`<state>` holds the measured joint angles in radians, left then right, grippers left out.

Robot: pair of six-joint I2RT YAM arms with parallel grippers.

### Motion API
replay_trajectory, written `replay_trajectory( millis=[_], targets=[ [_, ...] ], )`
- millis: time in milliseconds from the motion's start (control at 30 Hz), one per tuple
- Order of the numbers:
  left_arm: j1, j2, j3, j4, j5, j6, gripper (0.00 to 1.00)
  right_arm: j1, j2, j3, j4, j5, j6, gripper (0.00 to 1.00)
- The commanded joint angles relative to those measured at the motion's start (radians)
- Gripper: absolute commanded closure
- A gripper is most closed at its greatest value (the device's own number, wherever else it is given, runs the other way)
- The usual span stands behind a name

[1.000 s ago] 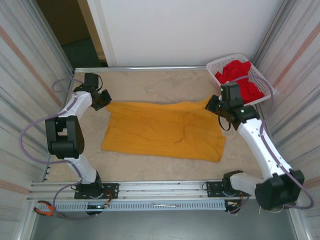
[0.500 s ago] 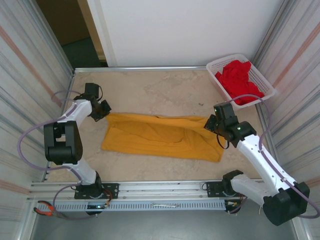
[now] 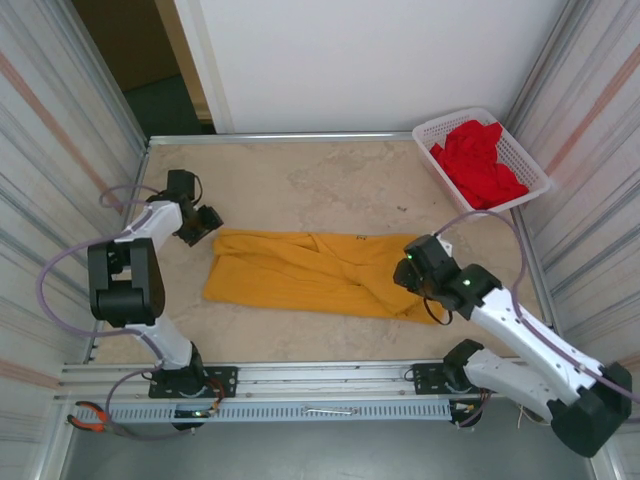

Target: Fold the inside-out t-shirt

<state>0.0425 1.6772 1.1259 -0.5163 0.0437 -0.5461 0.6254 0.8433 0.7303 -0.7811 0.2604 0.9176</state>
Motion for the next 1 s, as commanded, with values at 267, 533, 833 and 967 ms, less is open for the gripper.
replay_trajectory(
  millis=[267,533,833,967],
  targets=[
    [-0.076,-0.139,-0.029,0.059,0.155,-0.046,0.33,-0.179,0.294,0.075,0.143,-0.145,-0.188,0.40],
    [-0.166,-0.014,0.023,0.073,0.166,-0.046,0.33,-0.154,0.535,0.106,0.309,-0.204,-0.253,0.40],
    [-0.168,-0.011,0.041,0.056,0.157,-0.037,0.32,-0.150,0.720,0.096,0.405,-0.239,-0.263,0.62],
    [-0.168,-0.013,0.046,0.052,0.154,-0.034,0.32,-0.141,0.695,0.102,0.378,-0.233,-0.267,0.93]
  ],
)
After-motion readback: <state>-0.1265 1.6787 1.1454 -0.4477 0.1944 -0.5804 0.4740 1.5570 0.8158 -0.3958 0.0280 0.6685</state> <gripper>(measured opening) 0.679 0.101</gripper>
